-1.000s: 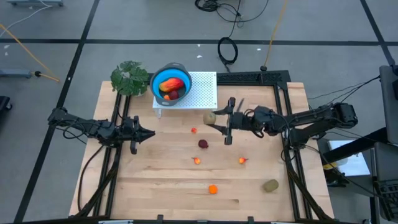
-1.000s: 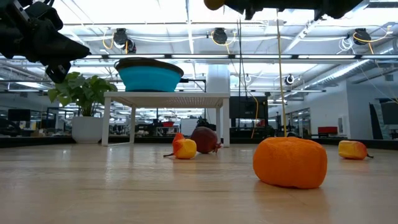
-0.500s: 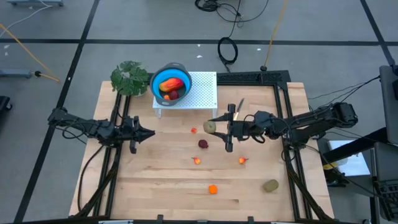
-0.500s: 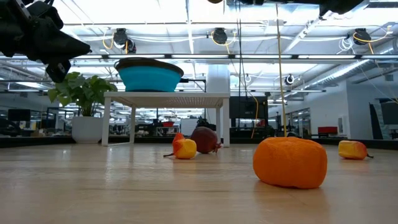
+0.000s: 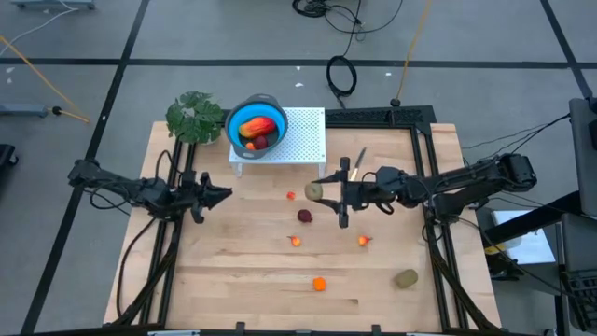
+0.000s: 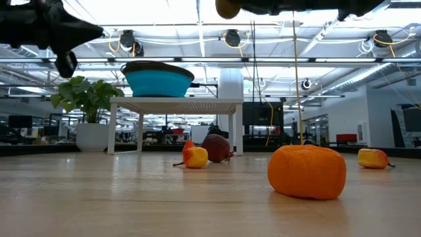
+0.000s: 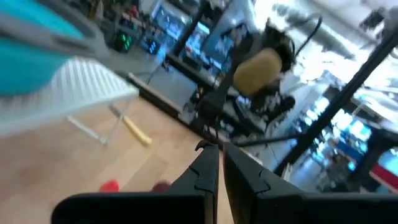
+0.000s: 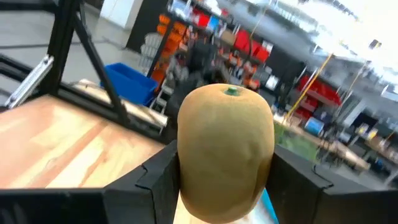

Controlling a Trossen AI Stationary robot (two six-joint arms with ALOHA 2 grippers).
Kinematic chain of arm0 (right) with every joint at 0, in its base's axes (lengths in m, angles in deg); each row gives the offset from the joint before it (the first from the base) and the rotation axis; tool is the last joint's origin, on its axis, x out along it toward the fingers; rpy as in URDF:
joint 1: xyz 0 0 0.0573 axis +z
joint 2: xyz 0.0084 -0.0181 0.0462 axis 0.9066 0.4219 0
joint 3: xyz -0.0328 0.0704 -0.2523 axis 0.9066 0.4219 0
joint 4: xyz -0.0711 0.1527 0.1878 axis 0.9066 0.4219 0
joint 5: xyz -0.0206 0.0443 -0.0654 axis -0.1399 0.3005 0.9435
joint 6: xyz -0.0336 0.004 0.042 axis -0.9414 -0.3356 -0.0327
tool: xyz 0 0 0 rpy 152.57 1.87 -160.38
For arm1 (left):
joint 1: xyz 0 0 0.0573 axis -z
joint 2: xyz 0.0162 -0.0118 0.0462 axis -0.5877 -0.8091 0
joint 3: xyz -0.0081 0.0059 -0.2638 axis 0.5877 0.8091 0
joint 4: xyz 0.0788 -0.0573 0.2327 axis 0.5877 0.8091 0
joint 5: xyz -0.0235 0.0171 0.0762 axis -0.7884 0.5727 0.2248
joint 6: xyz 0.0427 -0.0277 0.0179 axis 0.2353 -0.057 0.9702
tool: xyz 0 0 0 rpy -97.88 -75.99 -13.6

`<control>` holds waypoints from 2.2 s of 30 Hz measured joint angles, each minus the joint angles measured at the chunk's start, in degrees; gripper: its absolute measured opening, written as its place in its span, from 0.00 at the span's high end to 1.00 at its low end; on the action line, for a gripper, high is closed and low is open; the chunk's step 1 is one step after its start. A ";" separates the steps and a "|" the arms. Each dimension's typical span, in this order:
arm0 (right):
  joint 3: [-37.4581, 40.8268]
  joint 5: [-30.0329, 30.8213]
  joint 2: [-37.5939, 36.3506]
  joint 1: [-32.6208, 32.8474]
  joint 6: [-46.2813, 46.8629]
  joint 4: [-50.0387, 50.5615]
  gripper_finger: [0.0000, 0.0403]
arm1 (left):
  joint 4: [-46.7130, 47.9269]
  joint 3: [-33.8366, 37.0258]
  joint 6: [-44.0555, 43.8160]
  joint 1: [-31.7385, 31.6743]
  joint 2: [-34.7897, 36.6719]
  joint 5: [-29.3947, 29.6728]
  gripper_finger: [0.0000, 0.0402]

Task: Pick & Place Fruit
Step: Put the kiwi into the strainer bowl on the shelf

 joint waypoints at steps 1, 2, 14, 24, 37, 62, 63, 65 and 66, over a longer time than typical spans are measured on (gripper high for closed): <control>0.00 0.00 0.00 -0.20 0.83 1.13 0.53 | -2.29 0.00 0.72 0.00 -1.36 0.69 0.95; 0.00 0.02 0.00 -0.41 1.58 2.07 0.53 | -4.91 0.00 1.91 -0.02 -2.90 1.12 0.95; 0.00 -0.20 0.02 -3.43 7.22 4.91 0.52 | -24.74 -5.20 8.36 -0.04 -25.14 4.09 0.78; 0.00 -0.24 0.02 -3.84 7.24 9.10 0.52 | -25.10 -18.69 15.06 -0.33 -40.58 5.34 0.49; 0.00 -3.25 0.02 -3.75 7.24 9.92 0.52 | -14.56 -36.25 20.58 -5.41 -59.11 -0.02 0.26; 0.00 -5.17 0.02 -3.65 10.24 11.03 0.51 | -11.76 -49.89 23.44 -10.71 -73.90 -10.21 0.16; 0.00 -5.28 0.02 -3.65 10.24 11.06 0.51 | -11.60 -50.09 23.45 -10.81 -74.26 -10.26 0.16; 0.00 -6.04 0.02 -3.67 10.25 11.18 0.51 | -11.50 -50.40 23.44 -11.12 -74.57 -10.28 0.16; 0.00 -6.08 0.02 -3.67 10.25 11.11 0.51 | -11.52 -50.42 23.43 -11.28 -74.55 -10.28 0.16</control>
